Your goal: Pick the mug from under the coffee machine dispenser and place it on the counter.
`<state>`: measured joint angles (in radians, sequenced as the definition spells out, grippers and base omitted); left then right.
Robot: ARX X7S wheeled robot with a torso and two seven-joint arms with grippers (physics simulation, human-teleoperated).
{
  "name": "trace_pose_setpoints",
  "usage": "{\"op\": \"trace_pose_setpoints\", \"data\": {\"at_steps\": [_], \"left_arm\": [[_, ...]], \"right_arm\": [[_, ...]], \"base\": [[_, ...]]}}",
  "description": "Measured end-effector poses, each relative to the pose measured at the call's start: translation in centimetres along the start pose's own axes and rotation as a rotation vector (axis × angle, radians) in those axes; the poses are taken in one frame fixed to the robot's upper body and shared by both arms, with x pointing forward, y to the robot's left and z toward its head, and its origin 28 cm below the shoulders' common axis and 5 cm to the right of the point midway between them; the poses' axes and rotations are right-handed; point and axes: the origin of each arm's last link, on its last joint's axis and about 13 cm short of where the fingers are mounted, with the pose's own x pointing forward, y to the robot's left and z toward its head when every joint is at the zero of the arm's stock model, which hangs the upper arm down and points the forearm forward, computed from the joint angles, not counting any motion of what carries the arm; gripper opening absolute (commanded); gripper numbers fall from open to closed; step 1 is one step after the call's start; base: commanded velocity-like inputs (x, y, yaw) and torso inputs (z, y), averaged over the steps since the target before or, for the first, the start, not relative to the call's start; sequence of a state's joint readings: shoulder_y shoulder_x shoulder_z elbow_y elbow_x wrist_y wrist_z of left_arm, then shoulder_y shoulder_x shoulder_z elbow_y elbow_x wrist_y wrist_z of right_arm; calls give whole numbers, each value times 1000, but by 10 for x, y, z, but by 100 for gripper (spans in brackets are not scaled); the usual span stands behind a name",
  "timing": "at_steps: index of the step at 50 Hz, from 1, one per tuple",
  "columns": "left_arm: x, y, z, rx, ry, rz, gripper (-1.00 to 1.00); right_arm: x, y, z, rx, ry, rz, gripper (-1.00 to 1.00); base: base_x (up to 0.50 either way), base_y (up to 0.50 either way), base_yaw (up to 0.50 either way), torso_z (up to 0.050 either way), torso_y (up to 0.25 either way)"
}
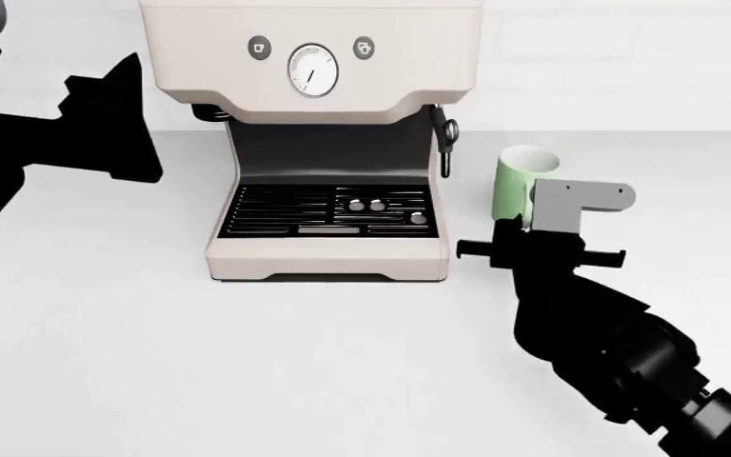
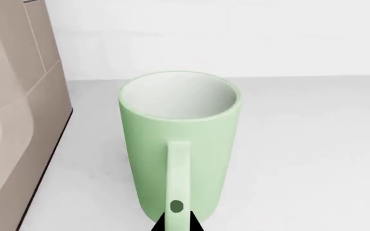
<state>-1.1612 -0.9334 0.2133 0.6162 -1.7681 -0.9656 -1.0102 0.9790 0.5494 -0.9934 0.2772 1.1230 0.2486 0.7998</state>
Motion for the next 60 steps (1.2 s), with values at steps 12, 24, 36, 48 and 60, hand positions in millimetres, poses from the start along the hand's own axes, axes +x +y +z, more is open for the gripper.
{"op": "trace_pose_setpoints", "data": {"at_steps": [12, 24, 36, 48, 60], "left_arm": [[1, 0, -1, -4, 0, 2, 100], [1, 0, -1, -6, -1, 3, 100], [1, 1, -1, -8, -2, 5, 100], [0, 1, 1, -12, -7, 7, 100], [-3, 1, 2, -13, -17, 5, 100]], "right_arm": [[1, 0, -3, 6, 4, 3, 100], [-1, -1, -2, 14, -1, 9, 100], [-17, -3, 11, 12, -49, 35, 100], [-44, -5, 28, -9, -126, 70, 100], [-79, -11, 46, -32, -219, 82, 100]], "base": [[0, 0, 0, 0, 0], [0, 0, 0, 0, 0], [0, 0, 0, 0, 0], [0, 0, 0, 0, 0], [0, 0, 0, 0, 0]]}}
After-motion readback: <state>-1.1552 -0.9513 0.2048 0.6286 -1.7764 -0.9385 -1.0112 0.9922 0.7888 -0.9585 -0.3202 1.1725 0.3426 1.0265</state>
